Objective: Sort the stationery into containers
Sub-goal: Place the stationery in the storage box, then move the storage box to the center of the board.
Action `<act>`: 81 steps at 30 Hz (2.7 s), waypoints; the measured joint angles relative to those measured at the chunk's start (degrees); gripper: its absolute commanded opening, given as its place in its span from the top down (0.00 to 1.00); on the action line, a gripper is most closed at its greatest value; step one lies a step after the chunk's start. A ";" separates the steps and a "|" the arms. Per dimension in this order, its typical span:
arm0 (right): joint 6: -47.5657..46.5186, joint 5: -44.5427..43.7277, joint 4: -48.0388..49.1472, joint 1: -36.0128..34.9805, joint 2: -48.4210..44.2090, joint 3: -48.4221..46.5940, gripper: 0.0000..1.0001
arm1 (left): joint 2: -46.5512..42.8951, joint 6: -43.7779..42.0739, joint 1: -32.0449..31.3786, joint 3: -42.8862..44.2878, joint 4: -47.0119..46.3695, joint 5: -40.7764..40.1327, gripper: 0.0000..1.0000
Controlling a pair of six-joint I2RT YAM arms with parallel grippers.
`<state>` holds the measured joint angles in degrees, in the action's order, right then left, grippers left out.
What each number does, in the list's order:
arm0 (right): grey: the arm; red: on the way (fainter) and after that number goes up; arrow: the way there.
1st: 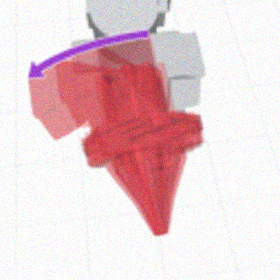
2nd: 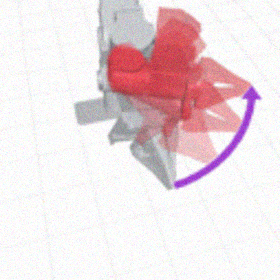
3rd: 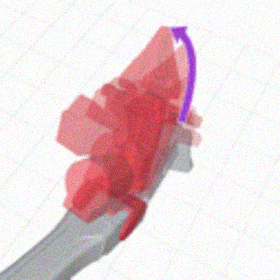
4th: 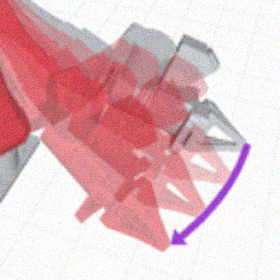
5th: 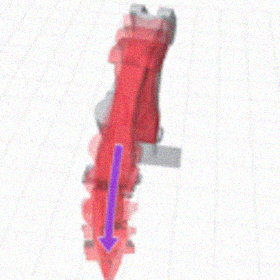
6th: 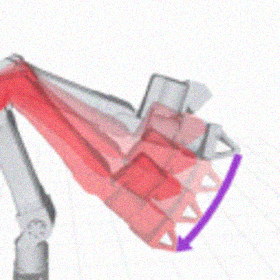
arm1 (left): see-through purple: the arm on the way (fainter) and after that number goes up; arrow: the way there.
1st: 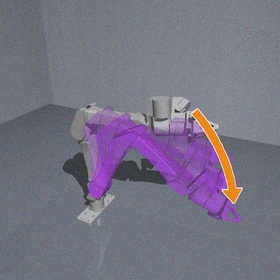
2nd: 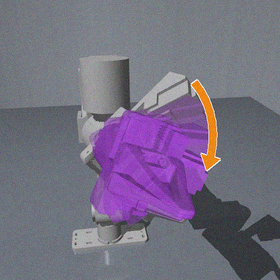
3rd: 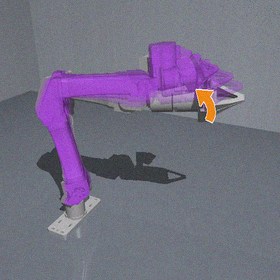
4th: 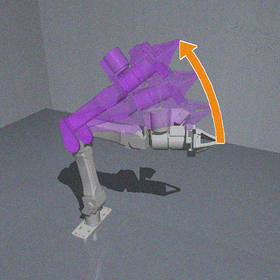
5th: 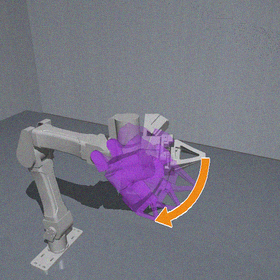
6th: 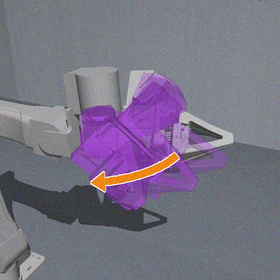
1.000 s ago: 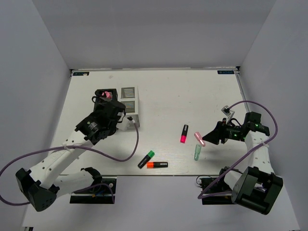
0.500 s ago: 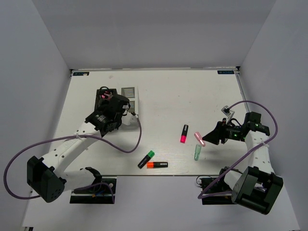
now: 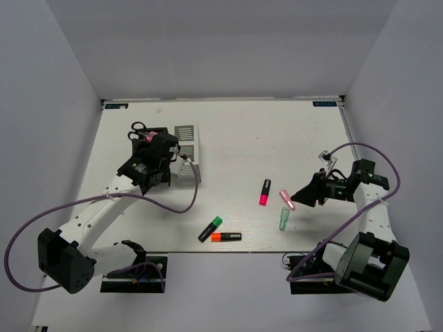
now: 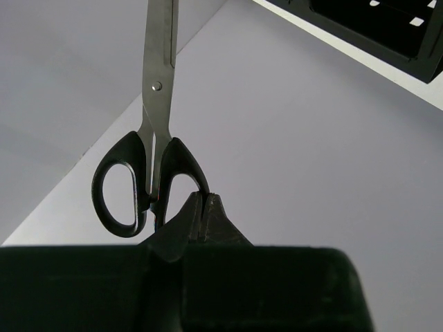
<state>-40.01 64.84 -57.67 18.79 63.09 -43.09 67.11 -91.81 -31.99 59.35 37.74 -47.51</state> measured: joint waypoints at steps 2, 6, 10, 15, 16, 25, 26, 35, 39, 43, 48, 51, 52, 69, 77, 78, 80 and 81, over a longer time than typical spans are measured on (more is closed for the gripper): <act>-0.66 0.09 -0.70 0.00 0.52 -0.31 0.41 | -0.52 0.31 0.13 -0.35 0.07 -0.02 0.99; -1.18 0.13 -1.38 0.00 0.55 -0.33 0.41 | -1.79 1.05 0.70 -2.19 1.18 0.07 0.99; -1.42 0.33 -1.99 0.00 0.52 -0.33 0.41 | -3.52 1.88 1.68 -4.81 2.08 0.15 0.99; -1.62 0.50 -2.34 0.00 0.57 -0.39 0.41 | -4.85 2.32 2.64 -6.93 2.71 0.17 0.99; -1.68 0.50 -2.36 0.00 0.57 -0.44 0.41 | -4.87 2.34 2.64 -7.02 2.71 0.17 0.99; -2.43 0.74 -2.56 0.09 0.66 -0.74 0.40 | -4.94 3.19 2.69 -9.25 2.80 0.22 0.99; -2.47 0.85 -2.67 0.20 0.68 -0.74 0.40 | -4.85 3.21 2.69 -9.40 2.84 0.22 0.99; -3.87 1.77 -4.31 0.39 0.72 -1.55 0.40 | -2.64 3.19 3.06 -9.46 2.34 0.20 0.99; -4.68 1.99 -5.42 0.72 0.85 -1.77 0.40 | -0.96 3.13 3.23 -10.27 1.68 0.24 0.97; -5.90 2.62 -6.80 1.09 1.29 -2.23 0.40 | 0.35 3.19 3.41 -10.34 1.09 0.26 0.90; -7.41 3.10 -8.55 1.18 2.10 -2.91 0.40 | 1.92 3.58 3.43 -10.34 0.61 0.33 0.62; -8.57 3.34 -9.64 1.57 2.56 -3.30 0.40 | 2.56 4.13 3.43 -10.34 0.17 0.39 0.51; -8.87 3.41 -9.92 1.70 2.62 -3.37 0.40 | 2.73 4.24 3.43 -10.34 0.04 0.37 0.49; -14.08 4.31 -15.37 2.45 4.42 -5.66 0.62 | 3.61 27.54 -7.56 6.40 0.50 -5.53 0.76; 1.90 -4.11 -0.74 0.15 1.97 -5.86 0.45 | 5.18 80.89 -7.78 32.72 21.11 10.71 0.49; 4.20 -5.75 1.53 -0.35 1.68 -5.90 0.68 | 4.20 85.92 -6.54 32.22 22.64 14.27 0.76; 8.46 -8.85 4.63 -1.36 1.84 -6.32 0.87 | 2.56 92.59 -4.07 29.83 24.59 20.68 1.00; 10.05 -9.81 5.53 -1.77 2.16 -6.73 0.92 | 2.12 95.08 -3.45 28.35 25.11 22.97 1.00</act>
<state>-29.95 55.02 -52.14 17.02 65.25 -49.82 69.23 3.27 -35.44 87.70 62.85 -24.53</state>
